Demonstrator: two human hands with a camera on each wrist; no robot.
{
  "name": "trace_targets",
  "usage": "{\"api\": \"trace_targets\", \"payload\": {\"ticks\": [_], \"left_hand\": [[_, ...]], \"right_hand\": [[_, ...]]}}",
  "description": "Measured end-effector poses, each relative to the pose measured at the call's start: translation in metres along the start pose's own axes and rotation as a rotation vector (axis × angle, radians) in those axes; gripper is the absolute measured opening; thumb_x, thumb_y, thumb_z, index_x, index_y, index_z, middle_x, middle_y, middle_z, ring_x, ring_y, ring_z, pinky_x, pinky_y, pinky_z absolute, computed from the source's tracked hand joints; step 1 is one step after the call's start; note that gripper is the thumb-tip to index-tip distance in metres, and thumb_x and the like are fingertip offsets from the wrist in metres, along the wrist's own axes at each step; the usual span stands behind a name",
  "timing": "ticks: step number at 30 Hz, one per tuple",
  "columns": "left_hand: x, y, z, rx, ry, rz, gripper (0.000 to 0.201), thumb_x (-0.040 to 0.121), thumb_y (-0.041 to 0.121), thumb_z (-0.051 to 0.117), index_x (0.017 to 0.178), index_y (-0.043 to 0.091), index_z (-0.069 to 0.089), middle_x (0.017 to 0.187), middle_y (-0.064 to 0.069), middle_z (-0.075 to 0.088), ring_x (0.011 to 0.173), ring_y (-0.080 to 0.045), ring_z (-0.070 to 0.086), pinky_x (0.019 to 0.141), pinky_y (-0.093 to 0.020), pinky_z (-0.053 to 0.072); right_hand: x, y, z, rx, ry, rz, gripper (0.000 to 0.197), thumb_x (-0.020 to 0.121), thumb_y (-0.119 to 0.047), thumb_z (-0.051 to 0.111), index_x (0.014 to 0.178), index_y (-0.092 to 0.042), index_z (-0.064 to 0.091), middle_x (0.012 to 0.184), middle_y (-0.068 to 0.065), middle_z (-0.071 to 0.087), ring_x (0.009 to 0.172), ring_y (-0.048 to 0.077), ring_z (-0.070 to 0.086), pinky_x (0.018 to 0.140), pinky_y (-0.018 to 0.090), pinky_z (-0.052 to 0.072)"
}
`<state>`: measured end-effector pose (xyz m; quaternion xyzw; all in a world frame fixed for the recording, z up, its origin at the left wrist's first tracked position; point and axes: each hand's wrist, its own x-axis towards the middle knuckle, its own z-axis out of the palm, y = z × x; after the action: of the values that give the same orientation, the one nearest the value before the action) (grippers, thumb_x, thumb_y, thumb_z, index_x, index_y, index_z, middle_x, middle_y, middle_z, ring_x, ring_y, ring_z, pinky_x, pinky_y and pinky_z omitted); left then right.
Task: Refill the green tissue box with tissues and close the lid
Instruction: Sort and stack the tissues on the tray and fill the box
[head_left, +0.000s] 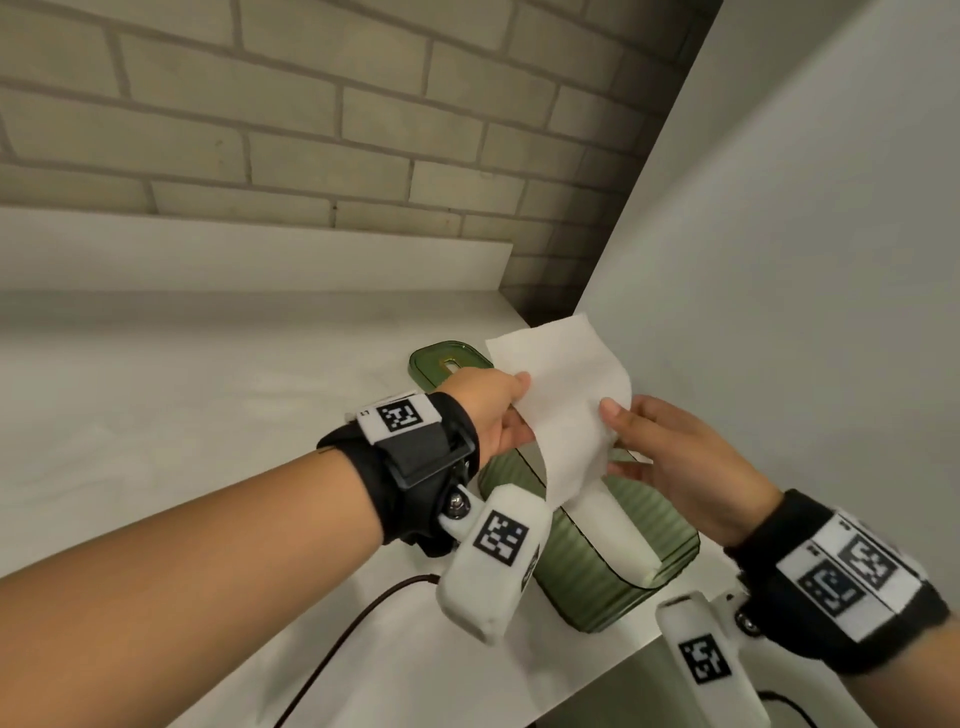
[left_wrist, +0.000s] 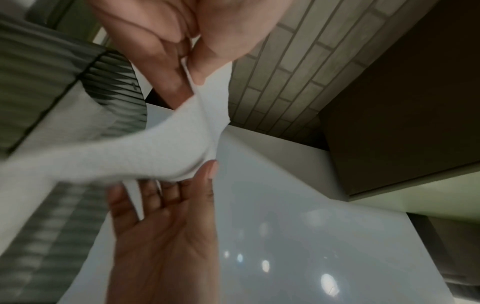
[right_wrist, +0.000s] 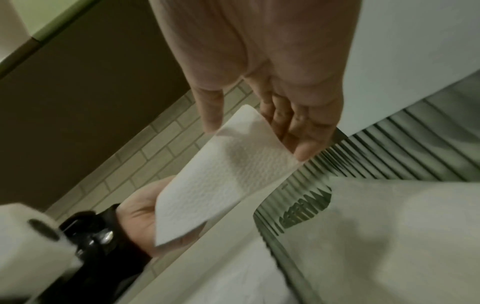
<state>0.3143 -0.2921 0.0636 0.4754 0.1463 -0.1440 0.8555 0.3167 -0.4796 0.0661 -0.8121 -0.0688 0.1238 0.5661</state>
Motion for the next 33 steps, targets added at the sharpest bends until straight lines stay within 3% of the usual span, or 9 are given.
{"api": "trace_targets", "payload": {"ticks": [6, 9, 15, 18, 20, 23, 27, 30, 33], "left_hand": [[0.001, -0.002, -0.009, 0.18, -0.018, 0.004, 0.025, 0.095, 0.02, 0.052, 0.118, 0.009, 0.053, 0.111, -0.007, 0.062, 0.077, -0.016, 0.063, 0.049, -0.022, 0.056], [0.0, 0.003, -0.033, 0.445, 0.043, 0.113, 0.03, 0.092, 0.027, 0.058, 0.116, 0.013, 0.049, 0.102, -0.001, 0.064, 0.073, -0.01, 0.061, 0.054, -0.022, 0.049], [-0.02, 0.022, -0.096, 0.889, 0.042, 0.11, 0.016, 0.087, 0.023, 0.062, 0.097, 0.023, 0.049, 0.093, 0.004, 0.071, 0.07, -0.011, 0.063, 0.057, -0.024, 0.043], [-0.033, 0.024, -0.12, 1.134, 0.01, 0.097, 0.025, 0.085, 0.032, 0.065, 0.102, 0.026, 0.048, 0.096, 0.006, 0.07, 0.074, -0.01, 0.065, 0.06, -0.022, 0.045], [-0.043, 0.022, -0.132, 1.243, 0.02, 0.111, 0.021, 0.087, 0.035, 0.061, 0.103, 0.03, 0.048, 0.096, 0.009, 0.069, 0.078, -0.009, 0.067, 0.064, -0.022, 0.045], [-0.059, 0.019, -0.147, 1.315, 0.012, 0.107, 0.022, 0.083, 0.043, 0.062, 0.101, 0.037, 0.051, 0.092, 0.014, 0.067, 0.076, -0.004, 0.066, 0.068, -0.022, 0.046], [-0.074, 0.008, -0.17, 1.499, -0.004, 0.012, 0.033, 0.072, 0.048, 0.07, 0.097, 0.041, 0.051, 0.094, 0.019, 0.065, 0.078, 0.002, 0.059, 0.075, -0.017, 0.044], [-0.078, 0.001, -0.188, 1.689, -0.008, -0.018, 0.04, 0.075, 0.036, 0.073, 0.102, 0.042, 0.044, 0.104, 0.022, 0.055, 0.093, 0.003, 0.051, 0.077, -0.006, 0.039], [-0.08, -0.001, -0.202, 1.801, 0.009, -0.065, 0.061, 0.072, 0.035, 0.076, 0.123, 0.036, 0.043, 0.116, 0.018, 0.045, 0.105, -0.001, 0.044, 0.08, -0.002, 0.035]], "right_hand": [[0.007, -0.002, -0.021, -0.099, 0.061, 0.042, 0.025, 0.084, -0.03, 0.065, 0.096, -0.008, 0.065, 0.092, 0.011, 0.073, 0.073, 0.02, 0.069, 0.062, 0.028, 0.053], [0.009, 0.006, -0.028, -0.259, 0.046, 0.125, 0.015, 0.09, -0.022, 0.061, 0.094, -0.009, 0.068, 0.084, 0.006, 0.074, 0.067, 0.015, 0.068, 0.06, 0.025, 0.05], [0.015, 0.028, -0.029, -0.618, 0.004, 0.272, 0.031, 0.095, -0.023, 0.052, 0.088, 0.007, 0.056, 0.072, 0.006, 0.048, 0.062, 0.016, 0.042, 0.058, 0.025, 0.034], [0.014, 0.028, -0.021, -0.724, -0.003, 0.27, 0.023, 0.096, -0.017, 0.048, 0.076, -0.007, 0.05, 0.066, -0.001, 0.043, 0.06, 0.012, 0.04, 0.053, 0.021, 0.03], [0.014, 0.029, -0.016, -0.846, -0.044, 0.219, 0.021, 0.097, -0.019, 0.048, 0.076, -0.014, 0.048, 0.073, -0.003, 0.047, 0.073, 0.015, 0.046, 0.059, 0.022, 0.033], [0.011, 0.029, -0.012, -0.981, -0.081, 0.211, 0.017, 0.096, -0.027, 0.05, 0.104, -0.012, 0.055, 0.094, 0.0, 0.054, 0.089, 0.017, 0.05, 0.067, 0.022, 0.037], [-0.002, 0.021, -0.003, -1.2, -0.09, 0.196, 0.043, 0.09, -0.04, 0.059, 0.121, -0.013, 0.048, 0.09, 0.0, 0.053, 0.075, 0.013, 0.052, 0.059, 0.018, 0.04], [-0.005, 0.015, 0.006, -1.504, -0.011, -0.026, 0.044, 0.09, -0.042, 0.056, 0.125, -0.017, 0.045, 0.104, 0.0, 0.055, 0.09, 0.017, 0.058, 0.071, 0.023, 0.044], [0.007, 0.014, 0.009, -1.407, -0.126, -0.14, 0.057, 0.083, -0.042, 0.066, 0.131, -0.025, 0.043, 0.12, -0.003, 0.05, 0.106, 0.015, 0.053, 0.087, 0.023, 0.042]]}}
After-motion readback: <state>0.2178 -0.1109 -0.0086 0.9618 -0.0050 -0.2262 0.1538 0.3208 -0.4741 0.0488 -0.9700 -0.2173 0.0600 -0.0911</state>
